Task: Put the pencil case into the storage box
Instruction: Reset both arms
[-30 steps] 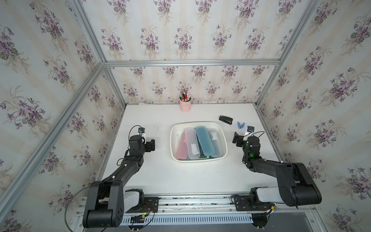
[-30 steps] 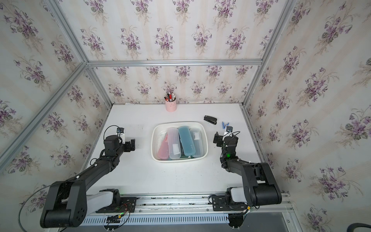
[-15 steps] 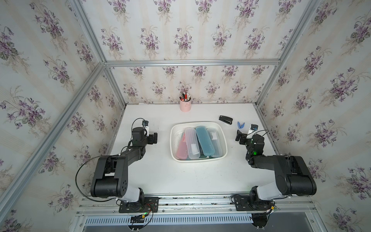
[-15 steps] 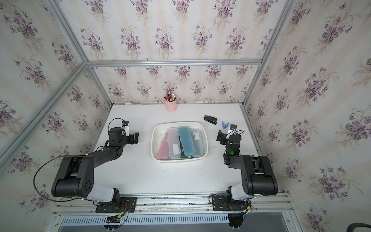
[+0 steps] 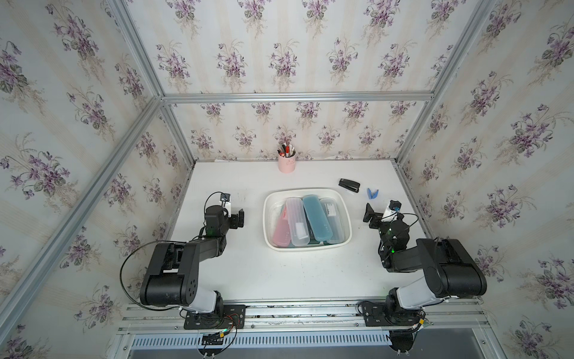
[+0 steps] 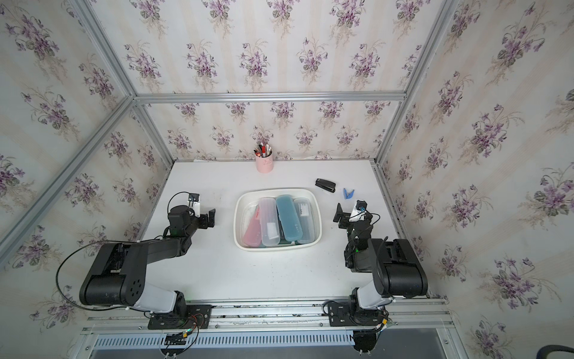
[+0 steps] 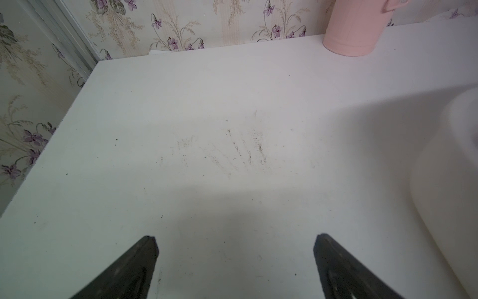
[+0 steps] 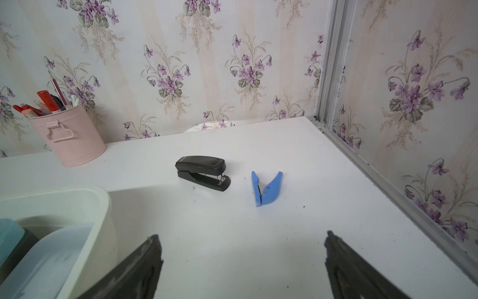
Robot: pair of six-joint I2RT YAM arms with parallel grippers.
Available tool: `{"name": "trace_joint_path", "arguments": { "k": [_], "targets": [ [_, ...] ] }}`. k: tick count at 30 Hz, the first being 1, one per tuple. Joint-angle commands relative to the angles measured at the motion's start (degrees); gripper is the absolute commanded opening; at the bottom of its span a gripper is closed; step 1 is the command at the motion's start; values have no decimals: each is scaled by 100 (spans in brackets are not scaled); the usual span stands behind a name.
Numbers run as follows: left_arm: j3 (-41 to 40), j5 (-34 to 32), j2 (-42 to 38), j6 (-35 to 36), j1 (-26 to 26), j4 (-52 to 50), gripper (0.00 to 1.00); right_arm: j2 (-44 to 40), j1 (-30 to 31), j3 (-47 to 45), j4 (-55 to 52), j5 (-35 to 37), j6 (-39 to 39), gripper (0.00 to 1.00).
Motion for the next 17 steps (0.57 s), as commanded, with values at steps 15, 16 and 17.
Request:
{"name": "trace_joint_path", "arguments": {
  "k": [15, 16, 17],
  "targets": [
    [23, -57, -11, 59, -12, 230, 99, 42, 63, 129, -130, -400, -246, 100],
    [19, -57, -10, 53, -9, 230, 99, 20, 63, 118, -141, -400, -239, 100],
    [19, -57, -8, 61, -3, 228, 99, 16, 64, 116, -142, -399, -246, 100]
  ]
}}
